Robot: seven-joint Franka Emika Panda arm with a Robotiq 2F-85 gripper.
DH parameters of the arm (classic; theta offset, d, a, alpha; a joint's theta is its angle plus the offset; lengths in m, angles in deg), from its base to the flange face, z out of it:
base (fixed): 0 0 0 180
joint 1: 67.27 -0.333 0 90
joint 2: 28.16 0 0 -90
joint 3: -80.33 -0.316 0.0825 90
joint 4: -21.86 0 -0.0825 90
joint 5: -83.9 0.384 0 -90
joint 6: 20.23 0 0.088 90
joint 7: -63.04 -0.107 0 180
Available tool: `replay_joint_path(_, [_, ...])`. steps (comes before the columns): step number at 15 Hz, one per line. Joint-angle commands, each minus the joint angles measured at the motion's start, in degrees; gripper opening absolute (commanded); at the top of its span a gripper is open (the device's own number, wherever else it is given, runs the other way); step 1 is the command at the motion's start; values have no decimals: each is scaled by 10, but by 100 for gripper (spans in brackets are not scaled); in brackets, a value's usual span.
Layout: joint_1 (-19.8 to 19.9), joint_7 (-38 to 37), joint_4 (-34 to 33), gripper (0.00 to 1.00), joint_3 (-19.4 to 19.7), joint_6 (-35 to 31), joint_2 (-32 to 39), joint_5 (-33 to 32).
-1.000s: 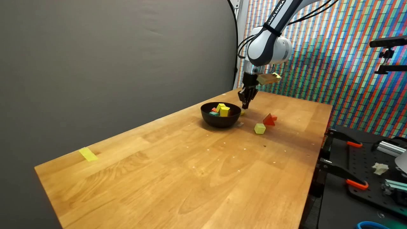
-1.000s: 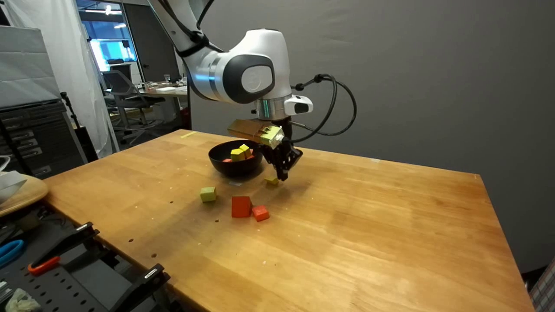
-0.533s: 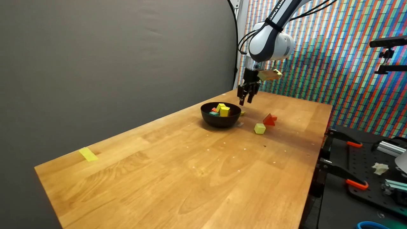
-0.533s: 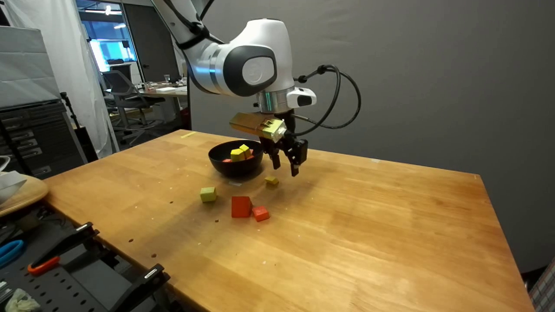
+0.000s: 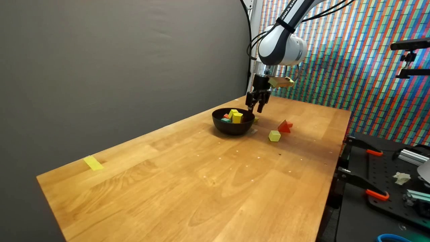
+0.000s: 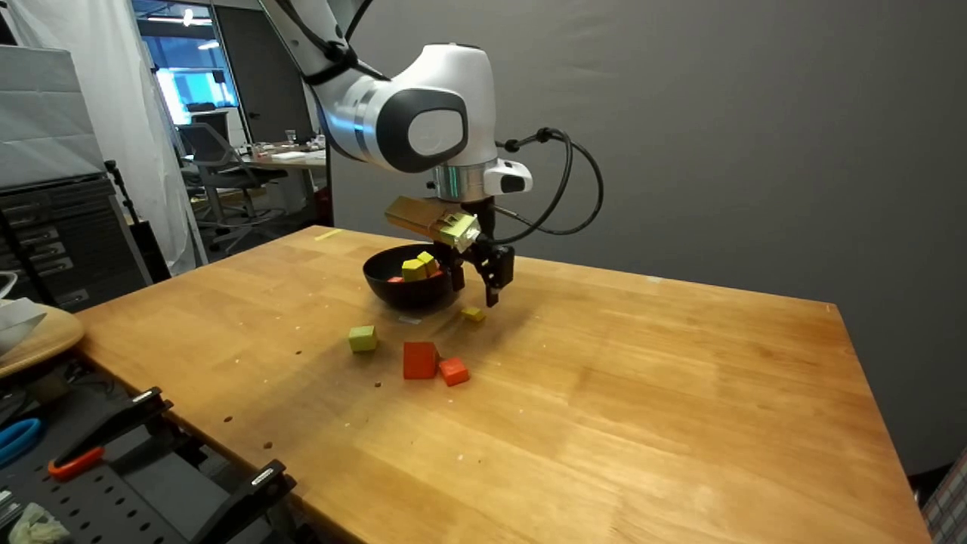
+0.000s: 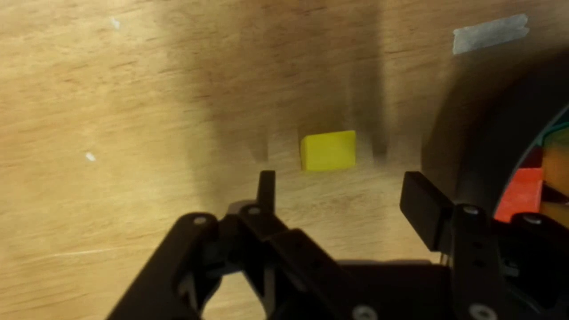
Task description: Put the colored things in the bowl
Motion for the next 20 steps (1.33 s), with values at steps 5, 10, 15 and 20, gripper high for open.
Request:
replay_joint_path(5, [4,14,-40,45,-3,50,43,2])
replay_joint_path(10, [-6,7,-29,40,3,50,20,-5])
replay_joint_path(15, [-21,24,47,9,-5,16,-112,-22])
replay_joint_path(20, [-29,96,65,9,-48,15,-200,28])
